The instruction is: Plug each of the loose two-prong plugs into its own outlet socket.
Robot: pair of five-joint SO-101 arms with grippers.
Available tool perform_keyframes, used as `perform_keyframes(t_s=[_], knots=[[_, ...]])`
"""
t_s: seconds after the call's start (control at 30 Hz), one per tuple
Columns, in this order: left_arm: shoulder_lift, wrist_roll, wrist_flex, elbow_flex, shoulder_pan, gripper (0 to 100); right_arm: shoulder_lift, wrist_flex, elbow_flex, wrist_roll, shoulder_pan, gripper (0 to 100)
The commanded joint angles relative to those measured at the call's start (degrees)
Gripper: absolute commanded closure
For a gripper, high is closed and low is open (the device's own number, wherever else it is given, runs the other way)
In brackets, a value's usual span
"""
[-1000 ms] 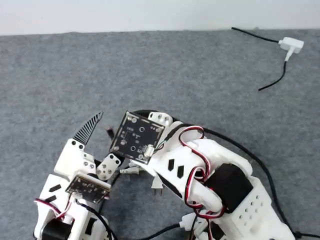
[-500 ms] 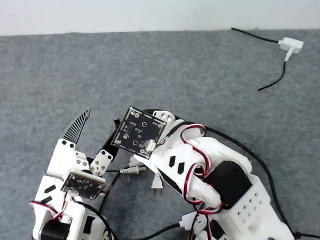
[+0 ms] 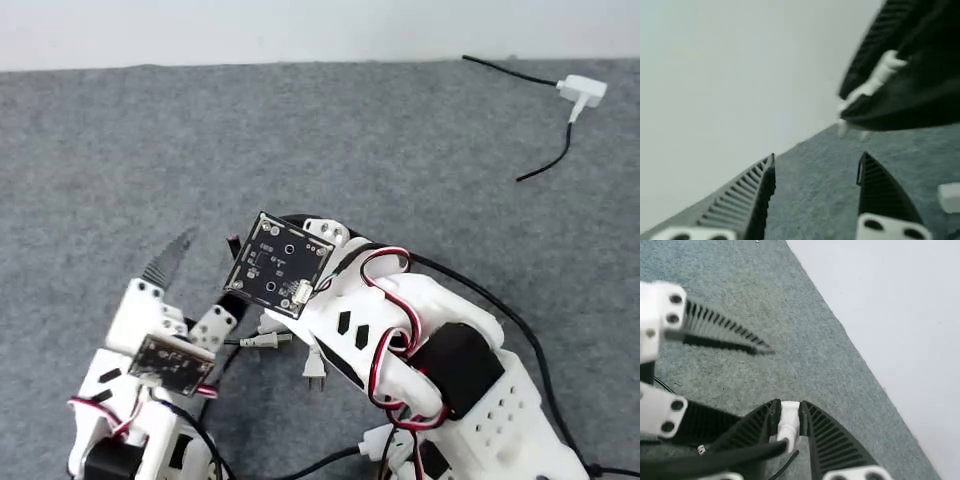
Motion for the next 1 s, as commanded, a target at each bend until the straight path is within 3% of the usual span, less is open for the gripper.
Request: perform_keyframes(t_s=[0.0, 0.33, 0.47, 0.97], knots=[[-0.35, 0.97, 0.62, -0.48, 5.71, 75, 0.31, -1.36, -0.97, -0.62, 0.75, 99.0], [-0.26, 0.53, -2.46, -1.63, 5.89, 75, 0.13, 2.33, -1.05, -2.29, -1.45, 99.0], [0.00, 0.18, -6.33, -1.19, 0.88, 75, 0.13, 4.09, -1.05, -2.64, -3.82, 99.0], [-0.26, -0.09, -6.15, -1.54, -1.41, 75, 0.13, 4.62, -0.70, -2.55, -3.82, 99.0]])
